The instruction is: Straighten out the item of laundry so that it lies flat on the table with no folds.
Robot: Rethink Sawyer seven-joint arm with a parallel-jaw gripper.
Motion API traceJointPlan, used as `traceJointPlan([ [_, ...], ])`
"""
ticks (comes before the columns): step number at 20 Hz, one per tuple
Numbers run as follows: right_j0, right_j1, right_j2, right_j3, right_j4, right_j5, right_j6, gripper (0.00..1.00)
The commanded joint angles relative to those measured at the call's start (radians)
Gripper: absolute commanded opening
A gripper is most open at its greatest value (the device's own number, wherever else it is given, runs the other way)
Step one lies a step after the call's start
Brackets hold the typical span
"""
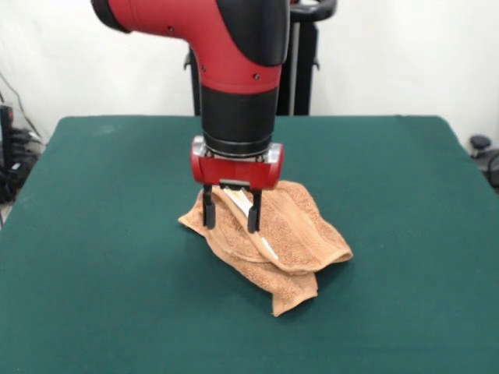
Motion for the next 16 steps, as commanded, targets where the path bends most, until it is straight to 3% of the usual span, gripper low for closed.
traceJointPlan([
  [1,0.035,0.094,0.106,0.112,-0.04,-0.069,0.124,1.0],
  [16,0.074,0.042,0.086,0.172,-0.023,-0.063,0.155,1.0],
])
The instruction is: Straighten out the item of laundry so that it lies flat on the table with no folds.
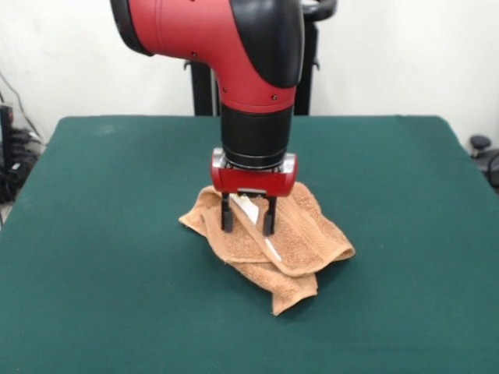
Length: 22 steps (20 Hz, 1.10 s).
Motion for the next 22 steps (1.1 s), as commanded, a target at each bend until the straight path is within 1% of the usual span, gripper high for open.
traceJointPlan([
  [1,0.048,0.013,0.09,0.138,-0.025,-0.042,0.154,1.0],
  [4,0.042,0.023,0.097,0.143,-0.026,-0.06,0.151,1.0],
  [15,0.04,0.012,0.11,0.17,-0.009,-0.061,0.158,1.0],
  [21,0.046,0.015,0.108,0.162,-0.014,-0.072,0.153,1.0],
  [22,0.047,0.015,0.107,0.163,-0.012,-0.075,0.157,0.0],
])
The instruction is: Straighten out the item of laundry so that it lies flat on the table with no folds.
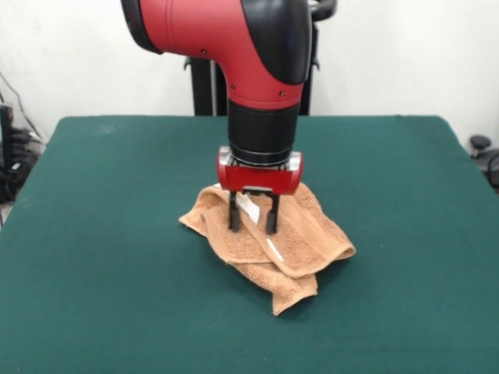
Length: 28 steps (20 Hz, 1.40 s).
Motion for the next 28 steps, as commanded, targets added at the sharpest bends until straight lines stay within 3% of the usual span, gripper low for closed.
traceJointPlan([
  [1,0.037,0.024,0.109,0.131,-0.013,-0.022,0.157,0.0],
  [15,0.02,0.024,0.126,0.122,-0.01,-0.01,0.14,0.0],
  [18,0.015,-0.006,0.13,0.149,-0.004,0.007,0.142,0.0],
  [23,0.046,-0.136,0.108,0.23,0.031,0.103,0.175,0.0],
  [28,0.066,-0.169,0.104,0.259,0.054,0.117,0.201,0.0],
])
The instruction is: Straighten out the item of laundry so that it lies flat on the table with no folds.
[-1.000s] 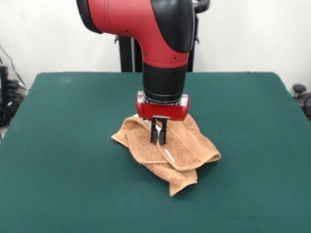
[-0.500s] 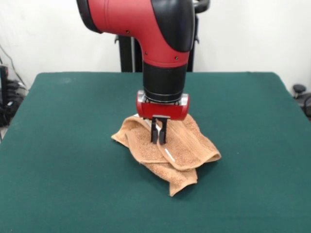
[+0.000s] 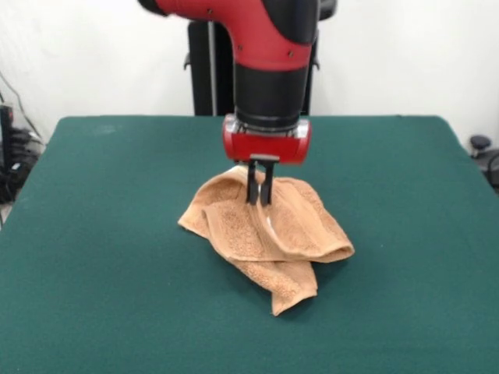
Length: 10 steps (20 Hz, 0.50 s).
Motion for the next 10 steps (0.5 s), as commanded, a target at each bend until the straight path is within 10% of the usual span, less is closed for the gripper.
traceJointPlan([
  [1,0.062,-0.062,0.101,0.169,0.057,0.12,0.209,0.0],
  [10,0.099,-0.049,0.091,0.178,0.085,0.096,0.224,0.0],
])
